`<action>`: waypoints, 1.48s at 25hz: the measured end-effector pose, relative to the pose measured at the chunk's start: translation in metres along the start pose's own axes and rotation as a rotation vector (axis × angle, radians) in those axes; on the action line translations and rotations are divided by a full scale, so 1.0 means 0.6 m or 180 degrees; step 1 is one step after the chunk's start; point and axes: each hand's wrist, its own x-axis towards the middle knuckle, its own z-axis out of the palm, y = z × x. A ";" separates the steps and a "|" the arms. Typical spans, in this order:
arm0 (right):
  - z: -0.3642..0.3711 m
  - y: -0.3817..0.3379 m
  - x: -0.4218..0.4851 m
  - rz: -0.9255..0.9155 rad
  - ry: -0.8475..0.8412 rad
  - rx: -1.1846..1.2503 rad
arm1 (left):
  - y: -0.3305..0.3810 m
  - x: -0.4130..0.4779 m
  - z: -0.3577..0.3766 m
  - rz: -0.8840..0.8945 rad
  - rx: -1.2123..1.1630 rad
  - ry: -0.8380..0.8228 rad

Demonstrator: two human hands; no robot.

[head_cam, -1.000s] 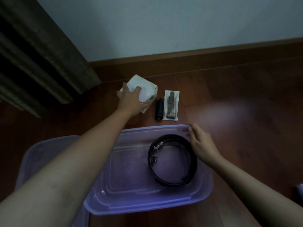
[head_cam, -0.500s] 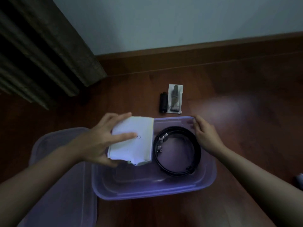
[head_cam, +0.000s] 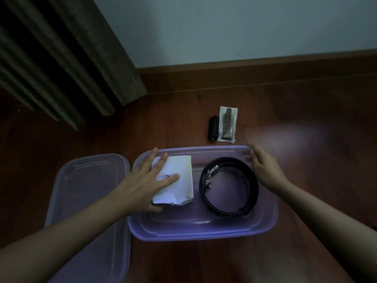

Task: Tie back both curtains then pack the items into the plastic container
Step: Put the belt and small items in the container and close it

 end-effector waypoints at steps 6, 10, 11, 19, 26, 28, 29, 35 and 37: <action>0.002 -0.003 0.000 -0.0005 0.0039 0.0086 | 0.021 0.010 -0.049 -0.0054 -0.0556 0.0682; 0.003 -0.004 -0.002 -0.0006 0.0047 0.0169 | 0.033 0.139 -0.127 -0.0476 -0.1872 0.1180; 0.003 -0.005 -0.002 -0.0011 0.0056 0.0188 | 0.034 0.190 -0.131 -0.0674 -0.2077 0.0973; 0.002 -0.004 -0.004 -0.0077 0.0147 0.0252 | 0.059 0.392 -0.057 -0.2466 -0.3054 -0.0278; -0.002 -0.008 -0.005 -0.0066 0.0146 0.0327 | 0.101 0.245 -0.138 -0.0651 -0.2864 0.1372; -0.001 -0.008 -0.005 -0.0039 0.0136 0.0356 | 0.143 0.187 -0.122 -0.0009 -0.2392 0.1342; -0.001 -0.008 -0.005 -0.0024 0.0138 0.0382 | 0.163 0.173 -0.106 0.0211 -0.2101 0.1126; -0.001 -0.006 -0.006 0.0017 0.0167 0.0421 | 0.223 0.180 -0.069 0.0281 -0.1224 -0.0938; 0.000 -0.006 -0.006 0.0042 0.0188 0.0425 | 0.225 0.182 -0.077 0.0193 -0.1164 -0.1142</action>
